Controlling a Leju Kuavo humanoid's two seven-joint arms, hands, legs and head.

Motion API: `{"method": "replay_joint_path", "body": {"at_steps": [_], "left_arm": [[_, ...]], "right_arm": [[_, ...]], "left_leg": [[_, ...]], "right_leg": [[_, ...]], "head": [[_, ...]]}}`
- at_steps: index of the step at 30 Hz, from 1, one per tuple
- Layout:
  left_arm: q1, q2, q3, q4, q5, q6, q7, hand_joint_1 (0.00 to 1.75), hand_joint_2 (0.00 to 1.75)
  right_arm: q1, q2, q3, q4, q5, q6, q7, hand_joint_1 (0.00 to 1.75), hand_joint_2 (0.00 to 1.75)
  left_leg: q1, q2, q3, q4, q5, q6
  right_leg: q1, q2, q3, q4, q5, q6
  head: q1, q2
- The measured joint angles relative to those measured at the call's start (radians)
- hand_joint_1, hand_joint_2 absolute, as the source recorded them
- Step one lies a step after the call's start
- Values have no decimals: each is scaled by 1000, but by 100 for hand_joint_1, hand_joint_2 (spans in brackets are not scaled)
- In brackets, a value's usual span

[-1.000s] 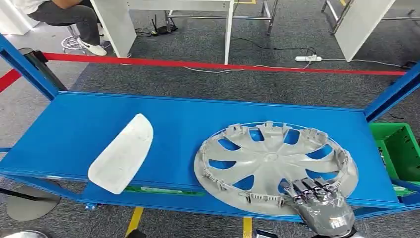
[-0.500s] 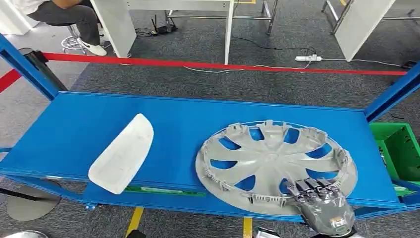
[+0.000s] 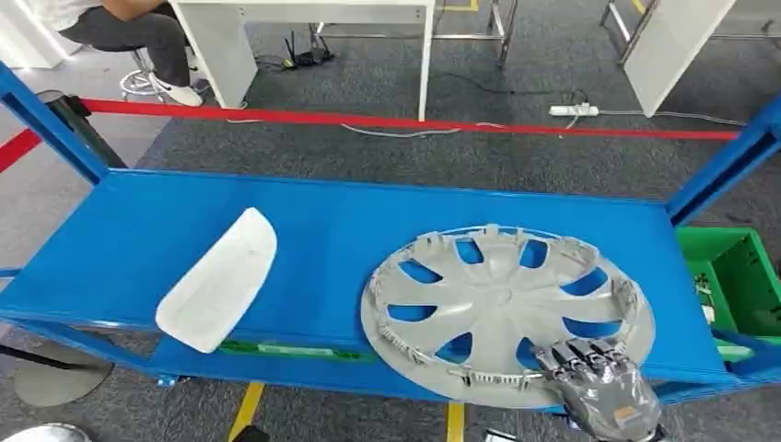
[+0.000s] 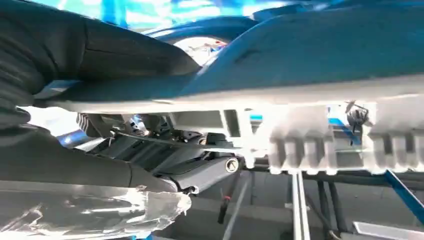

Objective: Take the parts from the cabinet and place them on the table.

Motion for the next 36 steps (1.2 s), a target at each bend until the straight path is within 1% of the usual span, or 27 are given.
{"method": "replay_joint_path", "body": {"at_steps": [2, 3, 4, 6, 7, 8, 9, 10, 12, 13, 15, 17, 18, 19, 21, 22, 23, 24, 25, 27, 28, 29, 30, 32, 33, 34, 36], "left_arm": [[2, 1, 2, 0, 0, 0, 0, 0, 175], [2, 2, 4, 0, 0, 0, 0, 0, 175], [2, 1, 5, 0, -1, 0, 0, 0, 175], [0, 1, 6, 0, -1, 0, 0, 0, 175], [0, 0, 7, 0, -1, 0, 0, 0, 175], [0, 0, 7, 0, -1, 0, 0, 0, 175], [0, 0, 7, 0, -2, 1, 0, 0, 175], [0, 0, 8, 0, -2, 1, 0, 0, 175], [-2, 0, 8, 0, -3, 3, 0, 0, 175], [-5, 1, 8, 0, -3, 3, 0, 0, 175], [-8, -2, 8, 0, -4, 3, 0, 0, 175], [-6, -1, 8, 0, -7, 3, 0, 0, 175], [-4, -2, 9, 0, -7, 3, 0, 0, 175], [-5, -1, 9, 0, -7, 3, 0, 0, 175], [-5, -2, 9, 0, -8, 3, 0, 0, 175], [-5, -3, 9, 0, -9, 3, 0, 0, 175], [-5, -2, 10, 0, -9, 3, 0, 0, 175], [-4, -2, 10, 0, -9, 3, 0, 0, 175], [-4, -2, 10, 0, -9, 2, 0, 0, 175], [-4, -3, 10, 0, -10, 2, 0, 0, 175], [-5, -2, 10, 0, -10, 2, 0, 0, 175], [-5, -2, 10, 0, -10, 2, 0, 0, 175], [-5, -1, 10, 0, -10, 2, 0, 0, 175], [-4, -1, 10, 0, -10, 2, 0, 0, 175], [-2, -1, 10, 0, -10, 2, 0, 0, 175], [-3, 0, 11, 0, -10, 2, 0, 0, 175], [-3, -1, 13, 0, -10, 2, 0, 0, 175]], "right_arm": [[4, -4, -1, 3, 0, 0, -5, 175, 175], [2, -4, -3, 4, 0, 0, -6, 175, 175], [3, -5, -4, 5, 0, 0, -8, 175, 175], [5, -5, -7, 6, 0, 0, -9, 175, 175], [5, -5, -9, 8, 0, 0, -9, 175, 175], [5, -5, -10, 10, 0, 0, -9, 175, 175], [5, -5, -11, 12, 0, 0, -9, 175, 175], [5, -5, -11, 12, 0, 0, -9, 175, 175], [4, -5, -12, 13, 0, 0, -6, 175, 175], [5, -5, -13, 13, 0, 0, -6, 175, 175], [3, -6, -13, 13, 0, 0, -3, 175, 175], [4, -6, -13, 13, 0, 0, 0, 175, 175], [5, -8, -13, 13, 0, 0, 0, 175, 175], [7, -9, -14, 15, 0, 0, 2, 175, 175], [5, -10, -13, 18, 0, 0, 3, 175, 175], [5, -11, -13, 19, 0, 0, 5, 175, 175], [5, -13, -13, 20, 0, 0, 6, 175, 175], [5, -15, -13, 22, 0, 0, 6, 175, 175], [5, -16, -13, 24, 0, 0, 8, 175, 175], [3, -17, -13, 26, 0, 0, 9, 175, 175], [0, -18, -13, 26, 0, 0, 10, 175, 175], [-1, -18, -12, 26, 0, 0, 11, 175, 175], [-1, -18, -12, 27, 0, 0, 16, 175, 175], [2, -23, -12, 30, 0, 0, 29, 175, 175], [1, -24, -10, 31, 0, 0, 39, 175, 175], [-2, -27, -7, 32, 1, 0, 44, 175, 175], [-2, -31, -7, 34, 0, 0, 52, 175, 175]], "left_leg": [[1, -1, -7, -2, 9, -10], [3, 1, -14, 4, -6, -15], [3, 5, -29, 38, -47, -22], [7, 6, -85, 188, -146, -32], [8, 7, -112, 269, -183, -33], [8, 7, -118, 306, -192, -33], [8, 7, -102, 297, -178, -31], [8, 7, -67, 250, -150, -28], [7, 7, 47, 74, -86, -15], [4, 7, 101, -8, -93, -8], [-1, 6, 100, -28, -85, -8], [-4, 6, 91, -29, -75, 2], [4, 11, 84, -41, -59, 10], [4, 13, 74, -40, -49, 17], [3, 14, 53, -40, -32, 24], [2, 14, 40, -39, -22, 25], [1, 14, 27, -38, -13, 25], [0, 15, 15, -38, -3, 25], [-1, 15, 4, -37, 5, 24], [-1, 15, -13, -36, 20, 18], [-1, 15, -18, -34, 28, 13], [-4, 14, -25, -33, 33, 8], [-4, 14, -25, -33, 45, 3], [0, 14, -28, -35, 58, -7], [-1, 12, -33, -34, 62, -12], [1, 12, -43, -21, 28, -19], [7, 12, -80, 104, -97, -32]], "right_leg": [[2, -1, -11, 4, 8, -20], [-1, -3, -17, 1, 15, -33], [-1, -4, -26, 1, 21, -43], [0, -8, -47, 2, 36, -55], [1, -11, -58, 2, 43, -57], [2, -13, -67, 2, 50, -57], [3, -13, -76, 2, 57, -57], [5, -14, -83, 2, 63, -56], [6, -12, -95, 2, 76, -52], [8, -12, -99, 2, 81, -46], [9, -13, -104, 0, 97, -33], [5, -13, -104, -11, 113, -20], [5, -12, -111, -8, 111, -14], [6, -13, -129, 13, 71, -11], [6, -13, -164, 141, -43, -6], [7, -12, -183, 217, -84, -4], [7, -12, -192, 276, -101, -3], [7, -12, -180, 289, -87, -3], [7, -12, -146, 258, -54, -4], [6, -13, -26, 94, 11, -6], [6, -12, 29, -5, -10, -7], [12, -11, 69, -57, -28, -10], [13, -9, 58, -47, -19, -19], [17, -8, 40, -46, -14, -27], [10, -11, 31, -53, -2, -41], [9, -13, 30, -52, 7, -50], [8, -14, 10, -52, 28, -60]], "head": [[0, 0], [0, 0], [-7, 0], [-10, 0], [-9, 0], [-9, 0], [-10, 0], [-9, 0], [-9, 0], [-9, 0], [-7, 0], [-10, 0], [-15, 0], [-11, 0], [-8, 0], [-9, 0], [-8, 0], [-10, 0], [-8, 0], [-9, 0], [-9, 0], [-9, 0], [-13, 0], [-6, 0], [-6, 0], [-7, 0], [-15, 0]]}}
